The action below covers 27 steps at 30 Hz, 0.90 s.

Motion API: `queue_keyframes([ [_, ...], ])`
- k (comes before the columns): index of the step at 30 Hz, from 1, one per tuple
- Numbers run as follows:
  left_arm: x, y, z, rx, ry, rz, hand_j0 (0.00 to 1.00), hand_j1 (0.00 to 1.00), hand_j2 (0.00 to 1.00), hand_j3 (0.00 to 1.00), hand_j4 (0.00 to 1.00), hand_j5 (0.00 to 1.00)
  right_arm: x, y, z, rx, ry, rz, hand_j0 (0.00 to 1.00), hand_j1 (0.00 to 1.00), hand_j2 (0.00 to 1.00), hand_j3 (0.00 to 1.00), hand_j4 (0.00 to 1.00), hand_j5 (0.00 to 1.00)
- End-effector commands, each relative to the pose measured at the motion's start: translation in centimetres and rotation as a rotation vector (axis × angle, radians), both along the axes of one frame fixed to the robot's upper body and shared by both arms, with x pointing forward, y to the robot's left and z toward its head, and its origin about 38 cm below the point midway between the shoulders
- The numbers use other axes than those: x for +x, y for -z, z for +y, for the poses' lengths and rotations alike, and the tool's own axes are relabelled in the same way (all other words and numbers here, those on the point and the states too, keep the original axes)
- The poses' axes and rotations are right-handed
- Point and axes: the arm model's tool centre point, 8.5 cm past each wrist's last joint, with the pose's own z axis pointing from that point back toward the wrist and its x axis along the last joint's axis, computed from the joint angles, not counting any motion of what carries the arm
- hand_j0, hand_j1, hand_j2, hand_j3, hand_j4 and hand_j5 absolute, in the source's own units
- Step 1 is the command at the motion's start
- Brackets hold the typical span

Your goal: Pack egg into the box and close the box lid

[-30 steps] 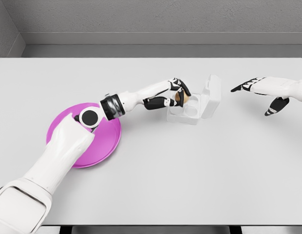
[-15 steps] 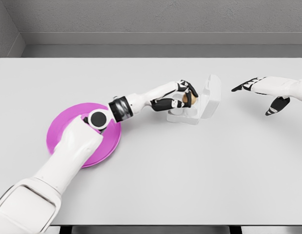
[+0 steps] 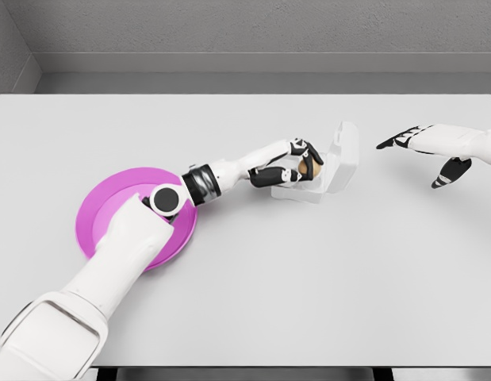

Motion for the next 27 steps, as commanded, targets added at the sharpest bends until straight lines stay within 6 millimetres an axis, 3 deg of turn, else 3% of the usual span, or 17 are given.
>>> queue_keyframes([
  [1,0.05,-0.05,0.00,-0.010,-0.004,0.006,0.27,0.27,0.27,0.27,0.27,0.27,0.04,-0.13,-0.05,0.003,0.003,-0.002,1.00,1.00,1.00,1.00,1.00,1.00],
  [27,-0.14,-0.05,-0.07,-0.020,-0.004,0.006,0.28,0.28,0.28,0.28,0.28,0.28,0.07,-0.04,0.23,0.007,-0.002,-0.001,1.00,1.00,1.00,1.00,1.00,1.00],
])
